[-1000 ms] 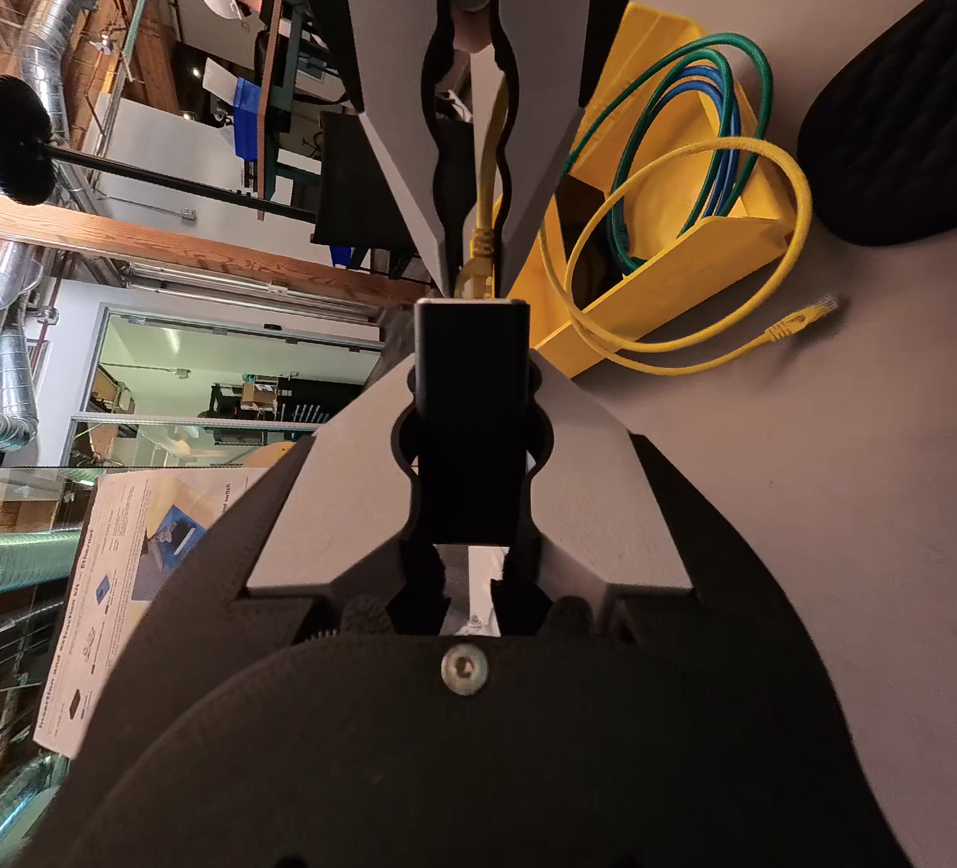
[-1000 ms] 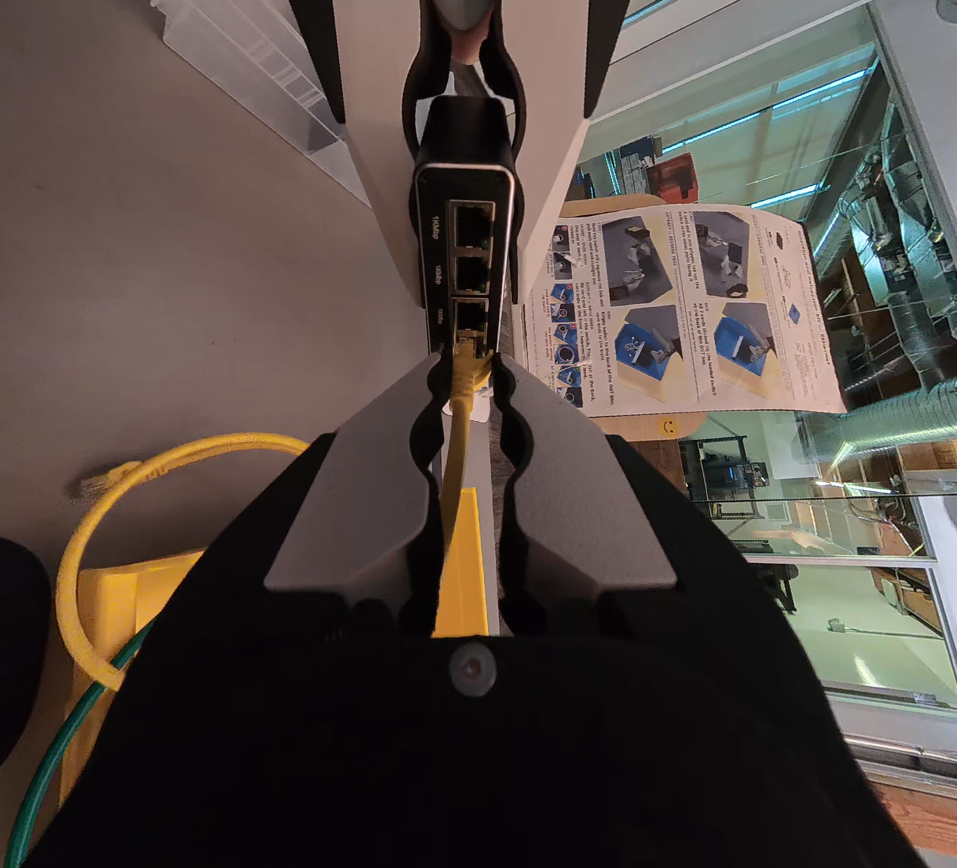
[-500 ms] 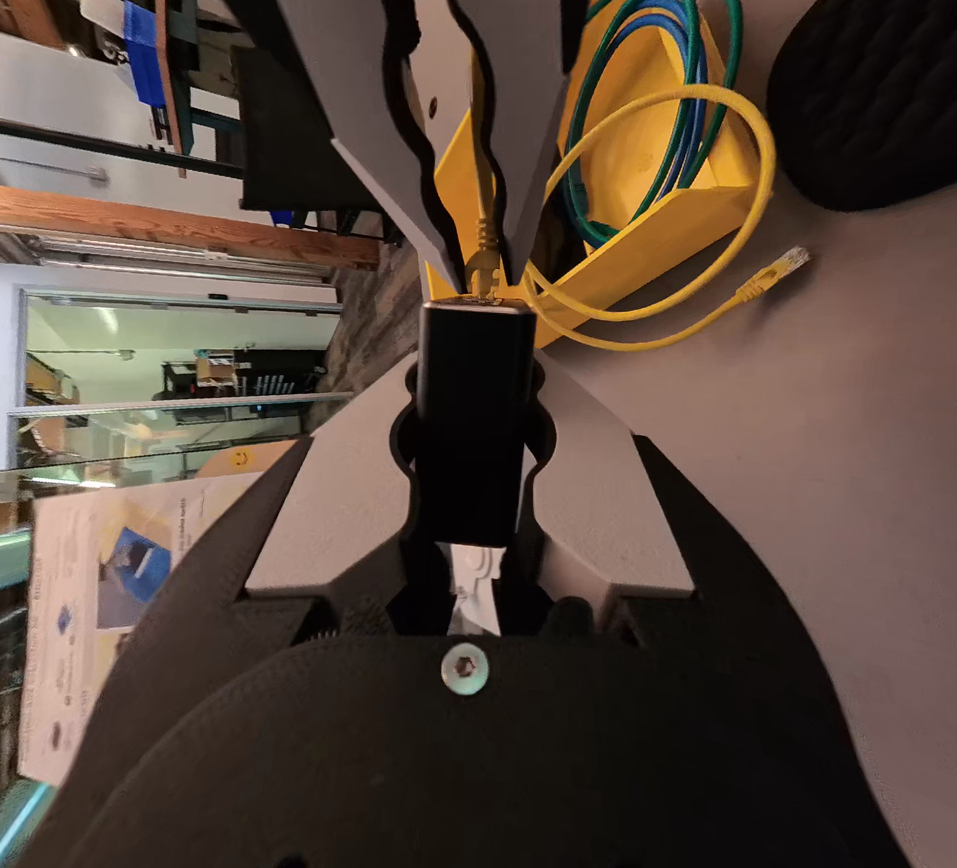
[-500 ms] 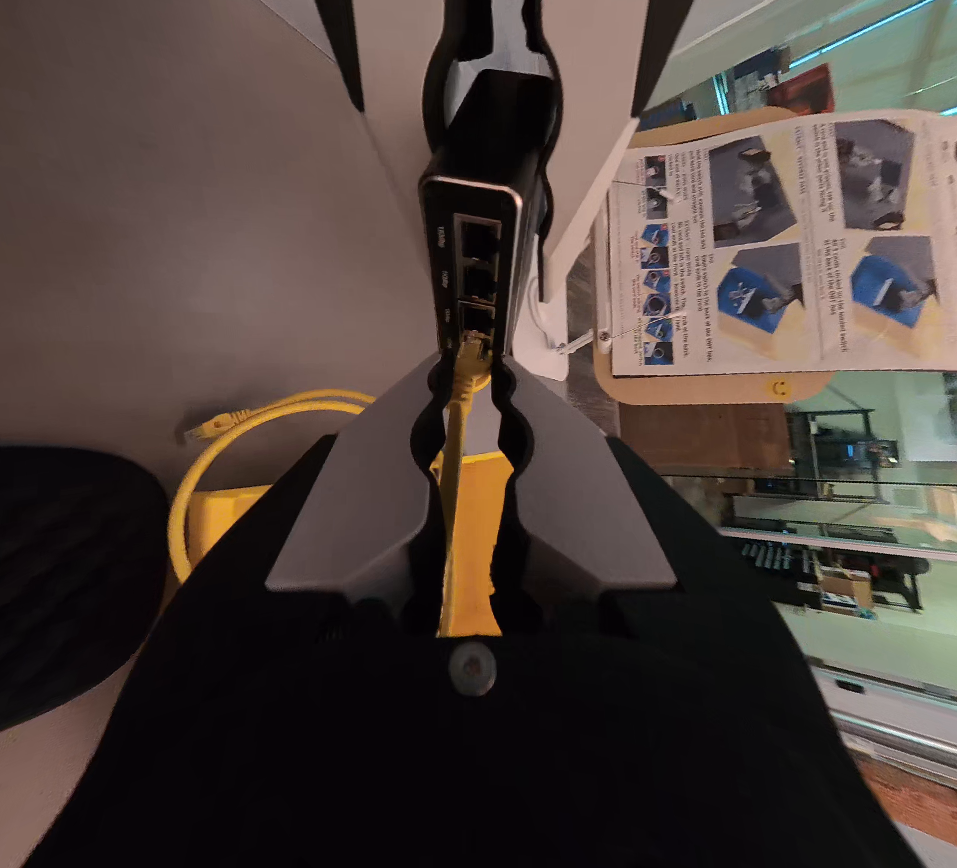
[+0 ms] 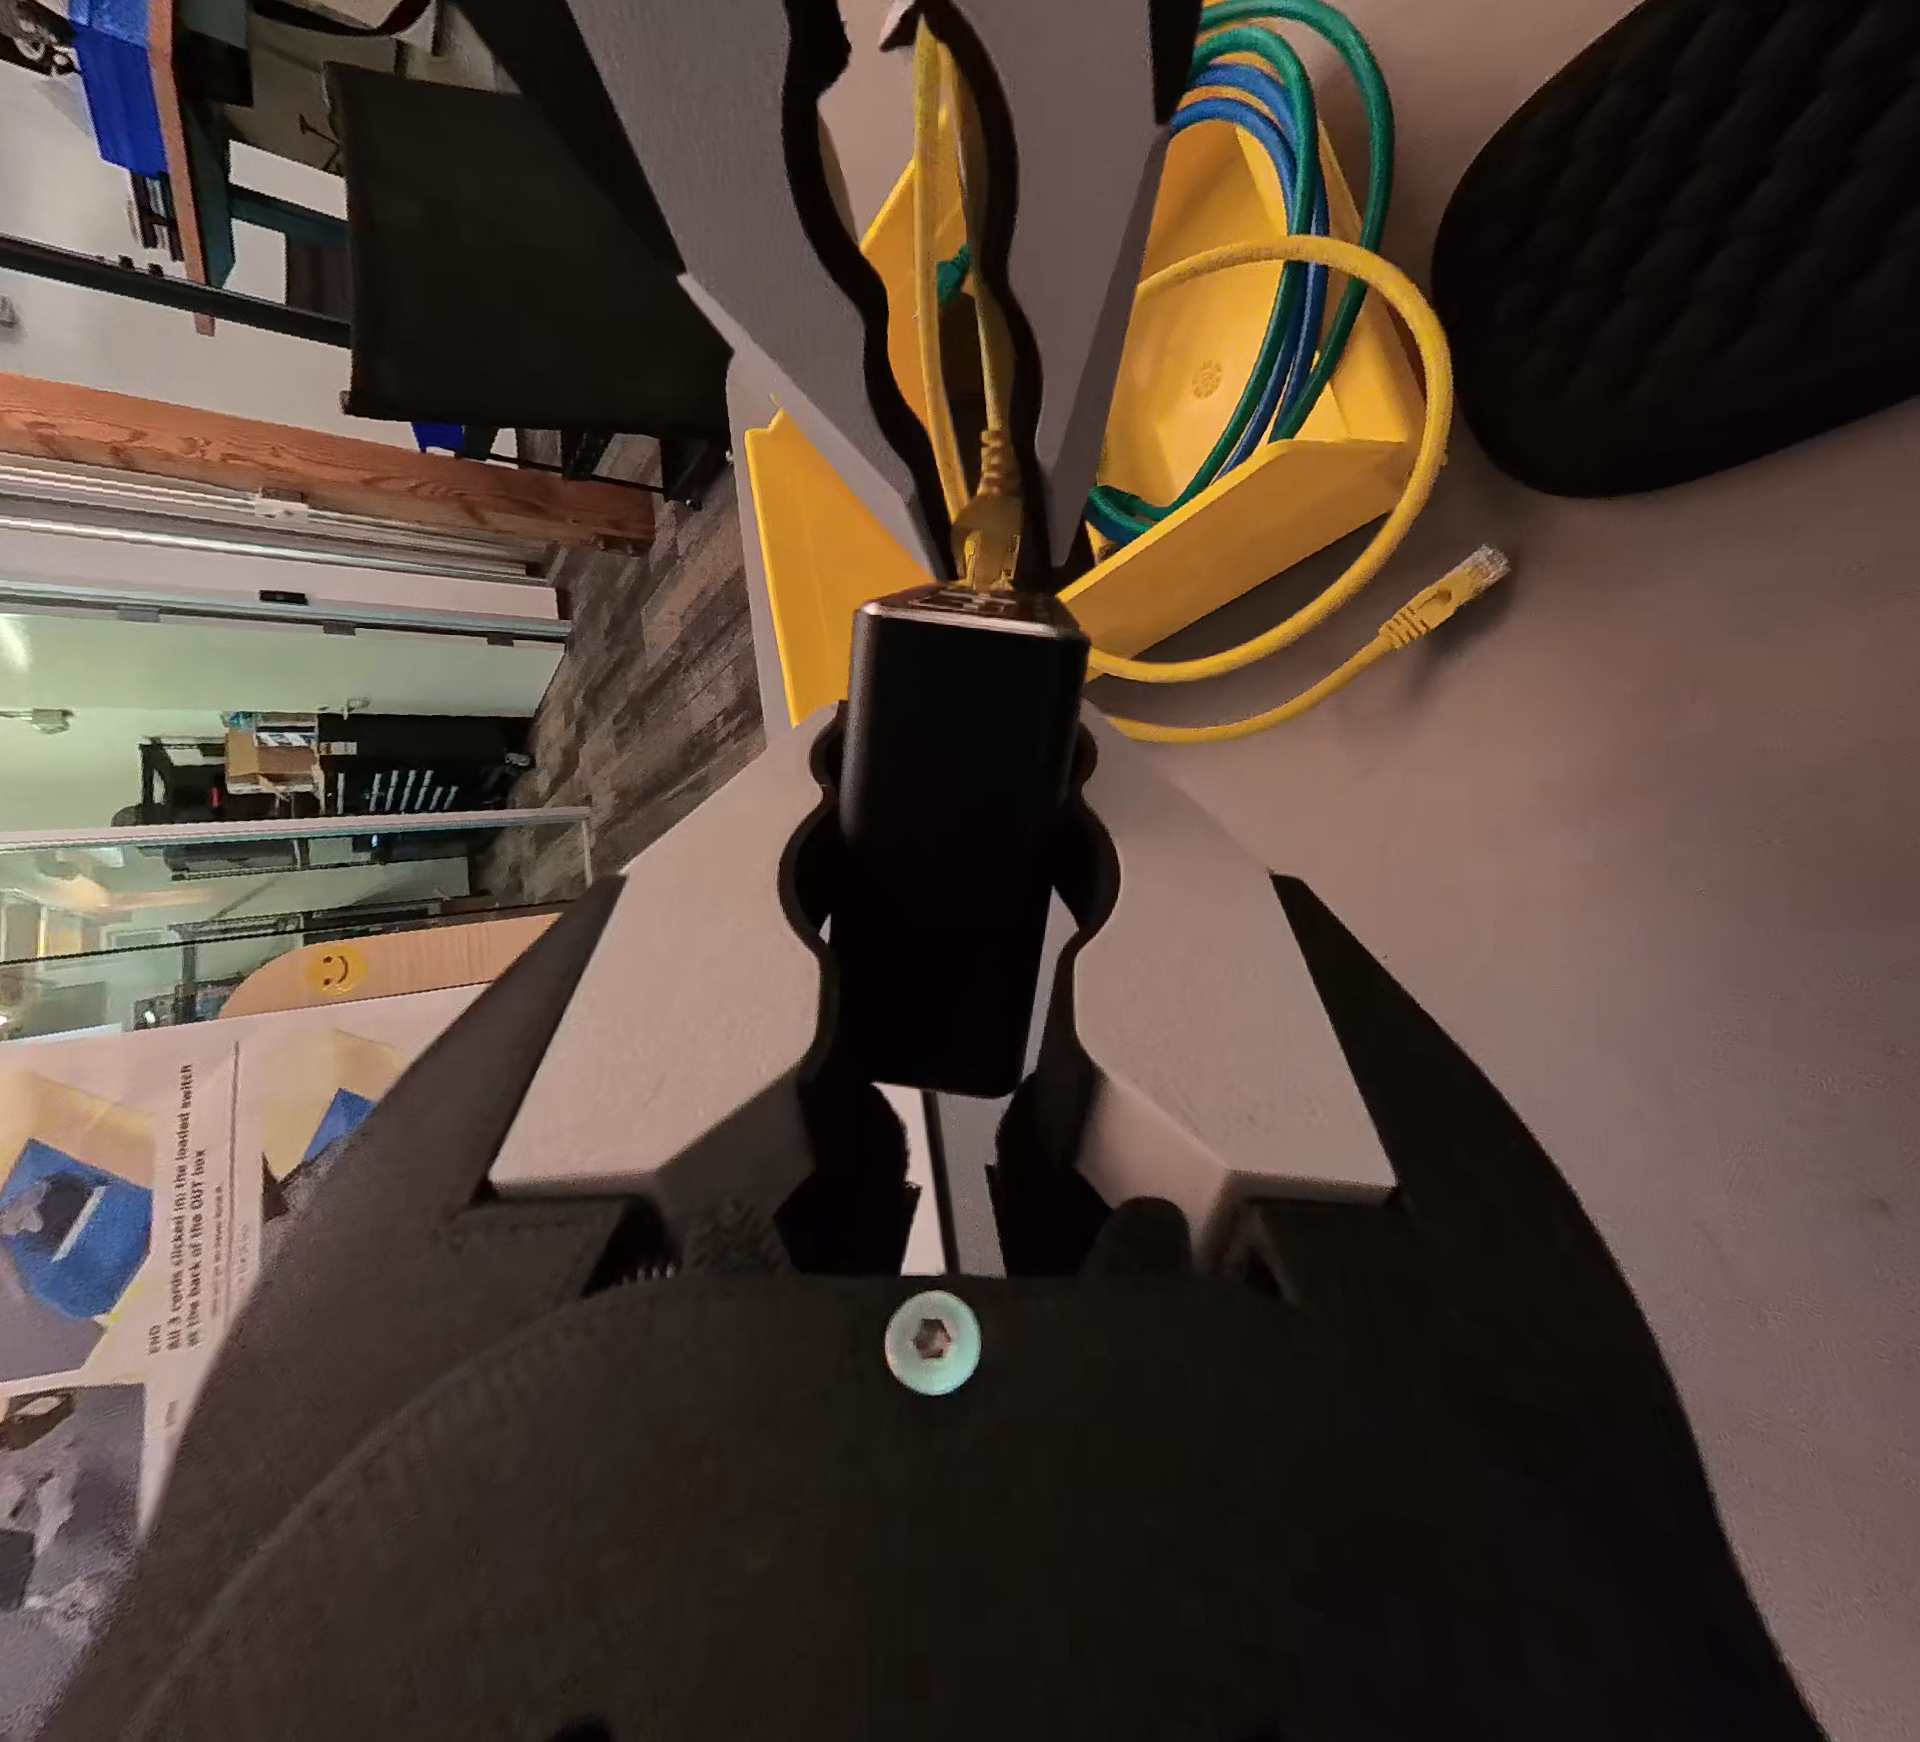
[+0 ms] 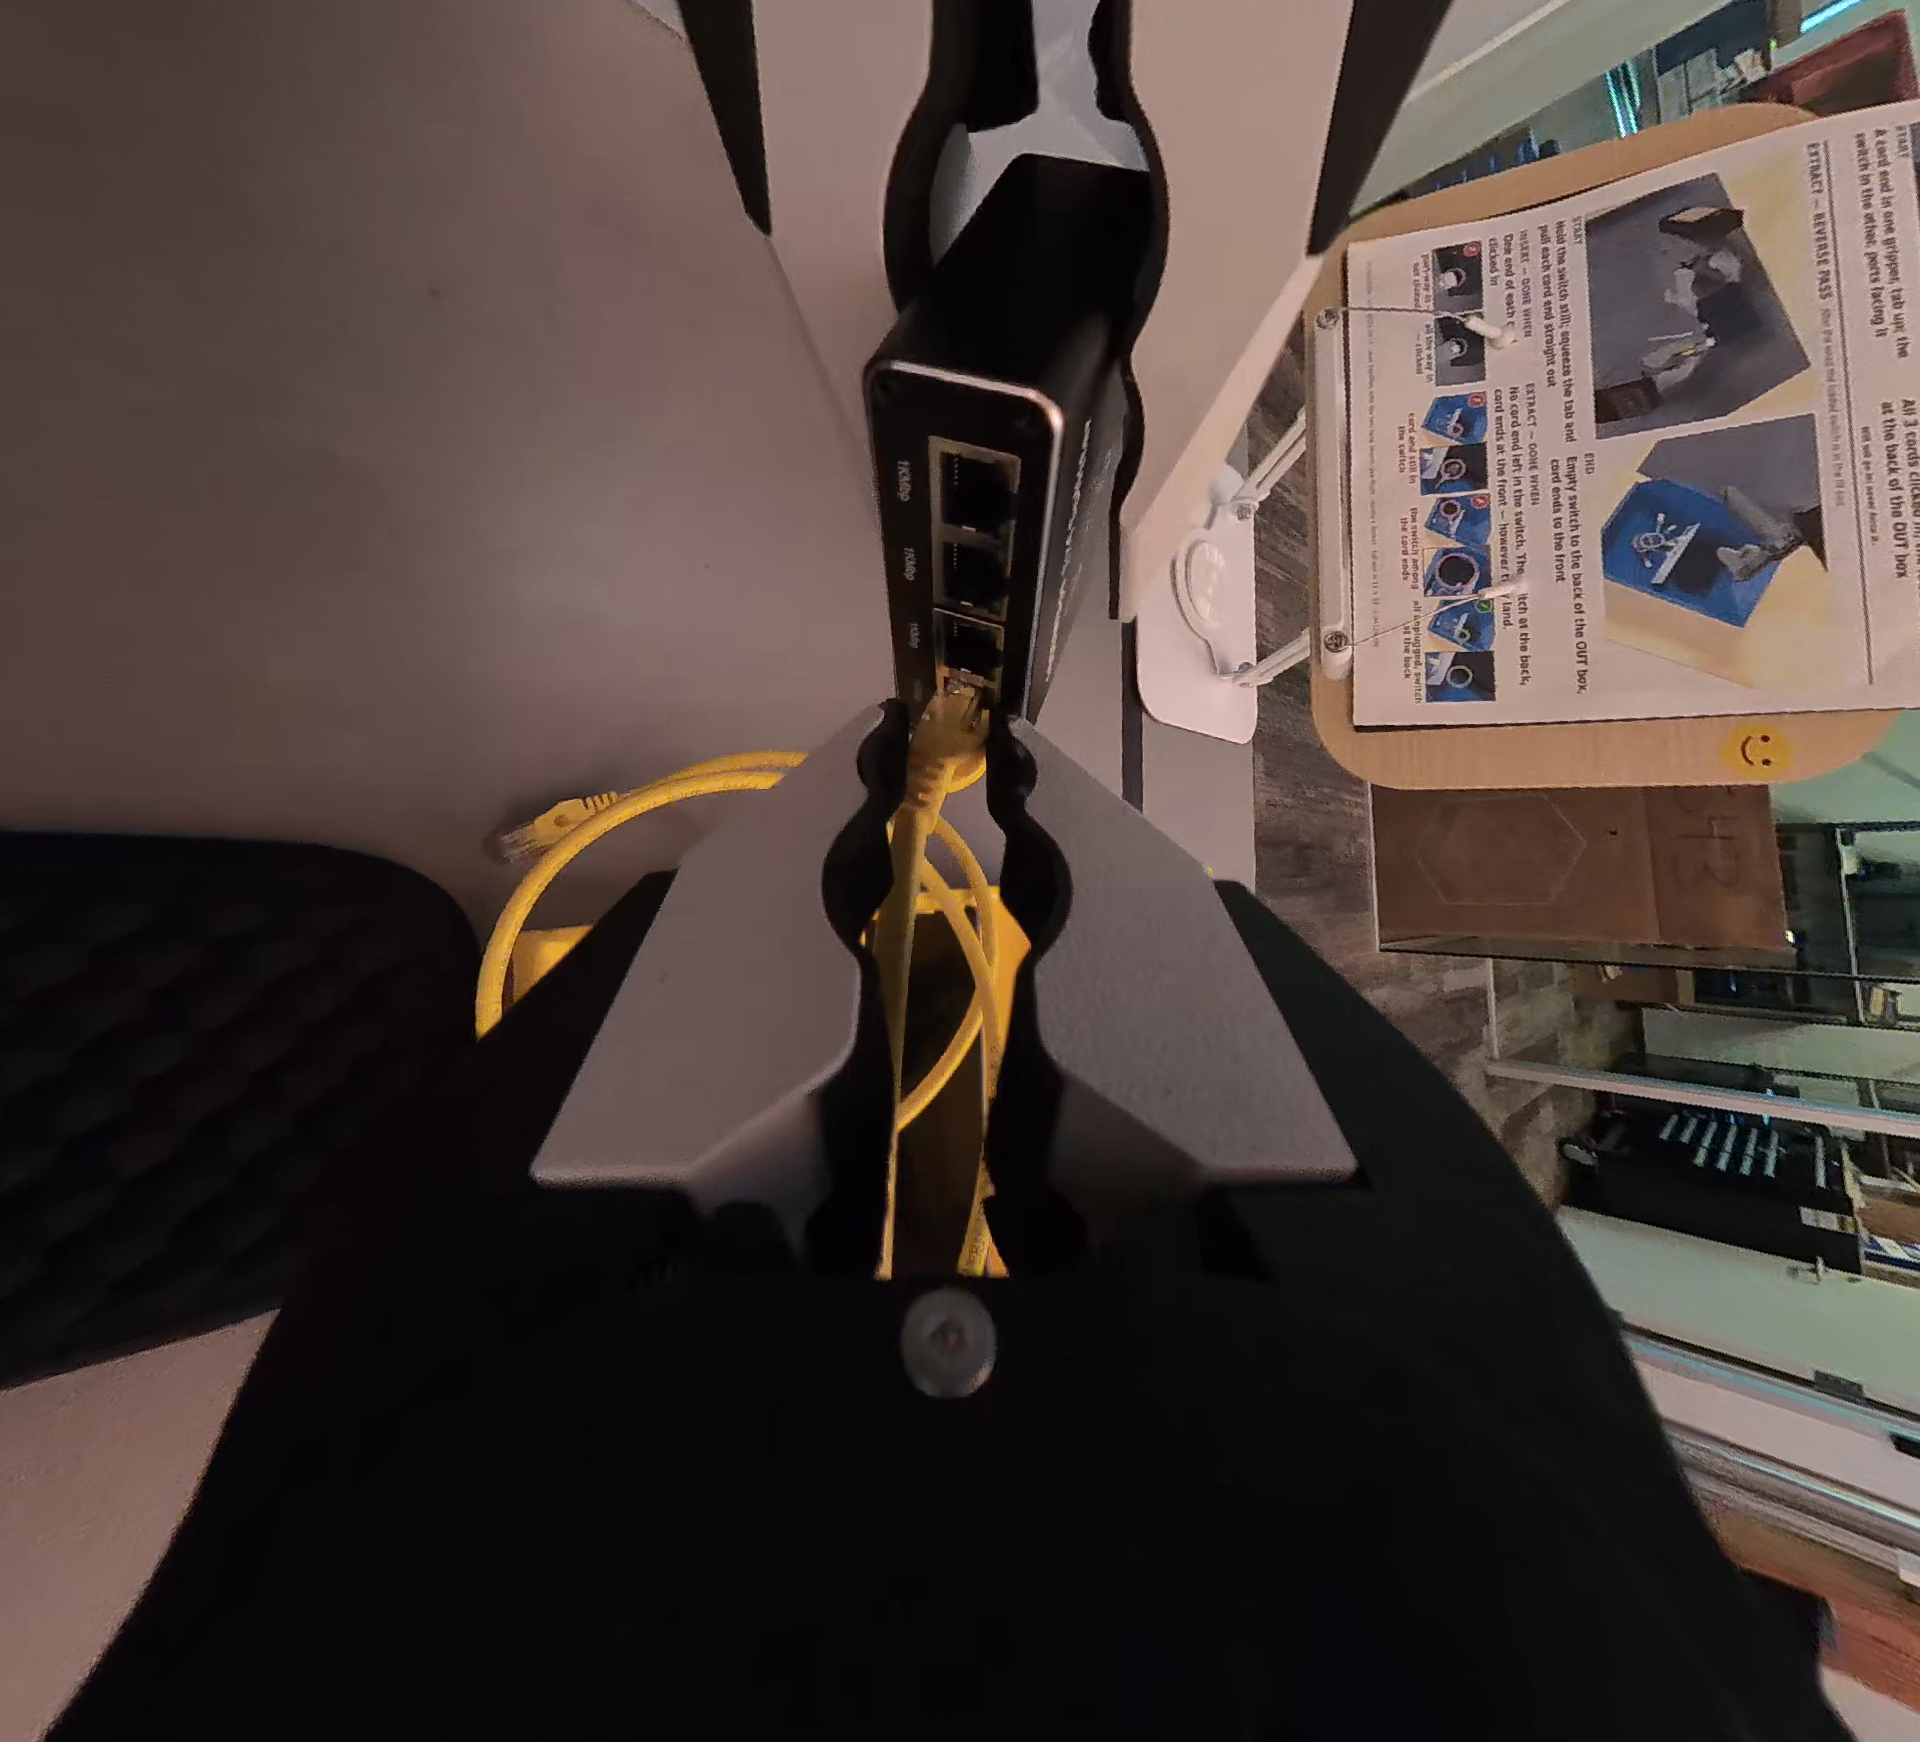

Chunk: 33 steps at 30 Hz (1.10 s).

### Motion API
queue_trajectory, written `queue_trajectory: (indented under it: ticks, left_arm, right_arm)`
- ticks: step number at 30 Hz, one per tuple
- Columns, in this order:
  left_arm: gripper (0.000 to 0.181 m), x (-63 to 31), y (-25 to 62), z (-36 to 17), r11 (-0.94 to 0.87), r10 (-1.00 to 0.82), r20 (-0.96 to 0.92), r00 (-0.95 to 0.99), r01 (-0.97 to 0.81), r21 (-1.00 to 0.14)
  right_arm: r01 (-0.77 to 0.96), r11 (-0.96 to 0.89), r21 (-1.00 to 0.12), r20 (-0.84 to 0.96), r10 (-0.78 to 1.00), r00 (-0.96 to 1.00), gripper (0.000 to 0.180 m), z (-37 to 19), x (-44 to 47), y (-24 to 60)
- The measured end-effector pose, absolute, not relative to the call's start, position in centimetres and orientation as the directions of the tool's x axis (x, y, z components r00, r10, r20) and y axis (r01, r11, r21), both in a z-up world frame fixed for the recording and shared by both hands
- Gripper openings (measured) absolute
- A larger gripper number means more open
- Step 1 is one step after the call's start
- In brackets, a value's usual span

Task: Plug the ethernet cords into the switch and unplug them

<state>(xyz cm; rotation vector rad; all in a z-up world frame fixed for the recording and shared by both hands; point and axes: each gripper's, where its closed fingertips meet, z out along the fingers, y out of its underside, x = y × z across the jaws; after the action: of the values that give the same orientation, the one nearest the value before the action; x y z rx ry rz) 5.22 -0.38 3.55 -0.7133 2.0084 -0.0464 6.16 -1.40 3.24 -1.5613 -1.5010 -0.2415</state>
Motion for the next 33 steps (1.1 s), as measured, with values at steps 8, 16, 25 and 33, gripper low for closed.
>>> queue_trajectory:
  ticks: [8,16,25,33]
  left_arm:
    - [0.036,5.3,0.4,3.0,0.813,-0.535,-0.763,-0.364,-0.469,-0.345]
    - [0.037,5.2,1.9,8.0,0.821,-0.448,-0.892,-0.057,-0.422,-0.386]
    - [0.055,7.3,4.4,6.1,0.808,-0.268,-0.963,0.014,-0.542,-0.233]
    - [0.055,6.3,4.1,7.5,0.845,-0.235,-0.971,0.042,-0.486,-0.225]
  right_arm:
    - [0.907,0.114,-0.404,0.719,0.652,0.238,0.014,3.1,6.4,-1.2]
    - [0.893,0.219,-0.393,0.886,0.351,0.303,0.013,9.1,6.3,0.2]
    - [0.972,0.094,-0.215,0.926,0.334,0.173,0.012,6.9,5.5,1.5]
    - [0.967,0.175,-0.187,0.956,0.259,0.138,0.013,8.2,4.2,1.2]
